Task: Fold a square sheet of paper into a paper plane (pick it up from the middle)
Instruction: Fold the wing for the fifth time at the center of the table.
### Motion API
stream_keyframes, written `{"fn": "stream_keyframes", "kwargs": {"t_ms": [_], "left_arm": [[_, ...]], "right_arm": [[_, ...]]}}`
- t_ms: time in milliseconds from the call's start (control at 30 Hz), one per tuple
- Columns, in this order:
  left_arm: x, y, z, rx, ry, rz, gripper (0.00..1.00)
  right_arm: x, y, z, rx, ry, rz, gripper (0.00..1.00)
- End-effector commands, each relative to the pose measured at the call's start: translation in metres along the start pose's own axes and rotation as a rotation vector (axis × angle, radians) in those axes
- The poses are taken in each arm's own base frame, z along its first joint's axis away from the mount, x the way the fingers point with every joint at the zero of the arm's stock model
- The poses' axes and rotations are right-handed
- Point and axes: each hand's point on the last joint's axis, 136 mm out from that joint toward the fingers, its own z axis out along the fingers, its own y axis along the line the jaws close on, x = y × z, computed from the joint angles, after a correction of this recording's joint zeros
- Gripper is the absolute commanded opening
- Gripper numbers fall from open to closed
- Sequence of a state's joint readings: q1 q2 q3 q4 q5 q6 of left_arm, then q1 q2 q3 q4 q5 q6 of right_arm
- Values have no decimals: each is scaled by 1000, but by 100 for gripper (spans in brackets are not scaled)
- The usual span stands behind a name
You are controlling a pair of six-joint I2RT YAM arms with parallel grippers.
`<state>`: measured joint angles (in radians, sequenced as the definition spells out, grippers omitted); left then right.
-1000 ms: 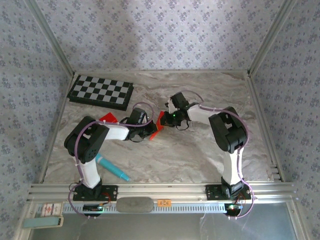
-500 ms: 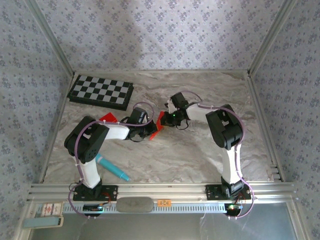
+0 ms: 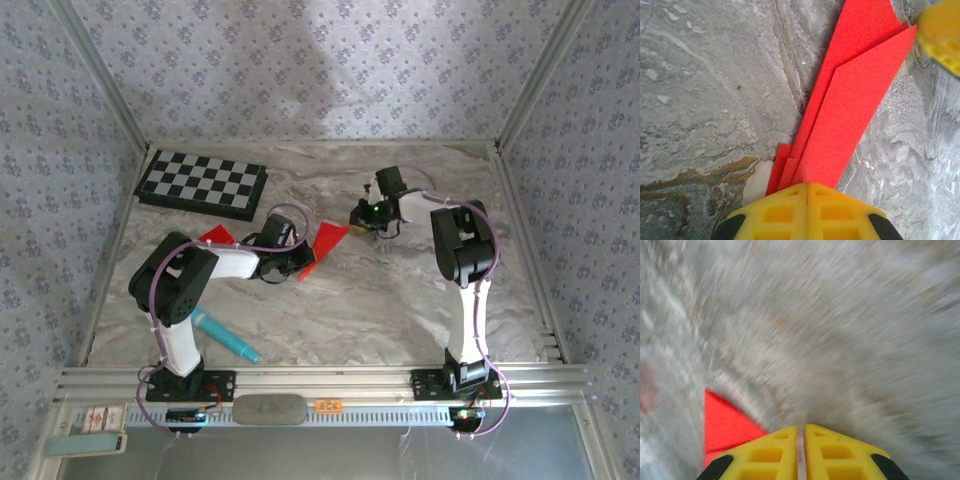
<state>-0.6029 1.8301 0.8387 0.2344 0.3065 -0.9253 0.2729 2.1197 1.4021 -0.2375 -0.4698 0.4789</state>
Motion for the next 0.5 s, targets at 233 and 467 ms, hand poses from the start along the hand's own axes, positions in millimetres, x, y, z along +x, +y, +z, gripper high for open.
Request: {"fn": "stream_keyframes", "kwargs": {"t_ms": [233,467], "left_arm": [[44,72,7,-252,142,-46,0],[35,54,6,-208,131,-37,0]], "right_arm": [[-1,30,-43,-52,-86,-38,13],[75,85,-8,-180,101,-62,12]]}}
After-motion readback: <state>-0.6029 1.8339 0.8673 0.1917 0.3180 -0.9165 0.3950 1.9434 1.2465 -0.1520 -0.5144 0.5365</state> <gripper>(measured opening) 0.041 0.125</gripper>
